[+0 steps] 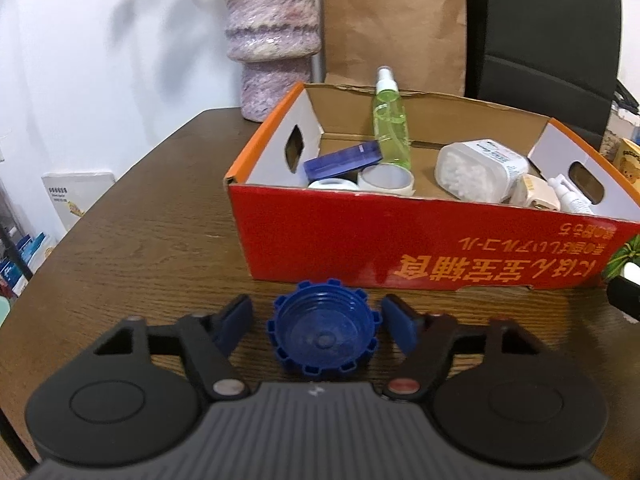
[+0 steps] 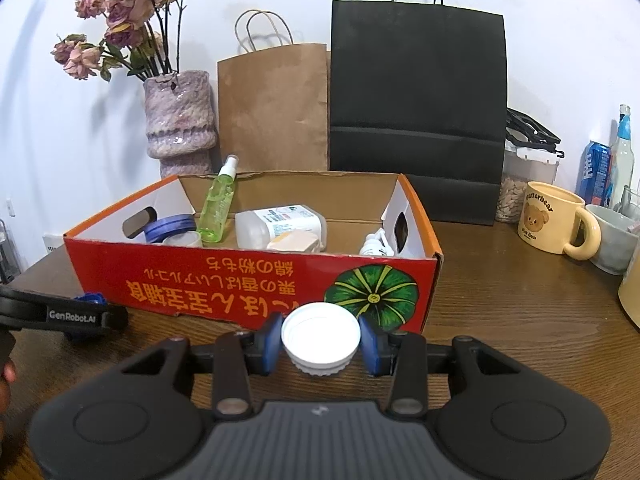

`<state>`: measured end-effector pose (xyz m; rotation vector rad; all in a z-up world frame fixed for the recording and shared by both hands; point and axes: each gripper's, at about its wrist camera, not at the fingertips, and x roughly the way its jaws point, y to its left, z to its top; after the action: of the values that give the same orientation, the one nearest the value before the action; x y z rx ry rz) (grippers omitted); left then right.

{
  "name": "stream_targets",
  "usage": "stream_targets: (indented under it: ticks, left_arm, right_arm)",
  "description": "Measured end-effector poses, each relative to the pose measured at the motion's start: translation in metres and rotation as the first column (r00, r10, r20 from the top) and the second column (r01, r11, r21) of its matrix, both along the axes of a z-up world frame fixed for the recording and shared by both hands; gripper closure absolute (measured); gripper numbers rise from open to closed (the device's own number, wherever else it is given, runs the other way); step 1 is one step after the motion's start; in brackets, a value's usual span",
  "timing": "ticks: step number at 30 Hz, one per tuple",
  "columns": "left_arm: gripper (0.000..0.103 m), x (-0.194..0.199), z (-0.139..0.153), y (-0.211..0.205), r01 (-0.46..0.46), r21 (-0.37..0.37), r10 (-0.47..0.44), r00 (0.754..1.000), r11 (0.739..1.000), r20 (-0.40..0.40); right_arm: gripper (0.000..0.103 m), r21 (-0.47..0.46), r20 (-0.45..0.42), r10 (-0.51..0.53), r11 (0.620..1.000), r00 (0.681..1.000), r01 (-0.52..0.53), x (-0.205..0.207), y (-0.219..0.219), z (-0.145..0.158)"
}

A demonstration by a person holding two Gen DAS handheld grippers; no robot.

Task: Organize rigid objects
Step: 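Grasp the small white cap with the right tool while the left tool grasps the blue bottle cap, then carry the white cap and blue cap over the box with both tools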

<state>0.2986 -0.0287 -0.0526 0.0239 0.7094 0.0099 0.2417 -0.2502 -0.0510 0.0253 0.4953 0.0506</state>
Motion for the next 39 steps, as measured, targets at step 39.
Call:
stream_targets:
  ticks: [39]
  left_arm:
    - [0.048, -0.066, 0.025, -0.013, 0.028, -0.003, -0.027, 0.988, 1.000, 0.152]
  right_arm:
    - [0.064, -0.010, 0.141, 0.074, 0.997, 0.987, -0.073, -0.050, 0.018, 0.022]
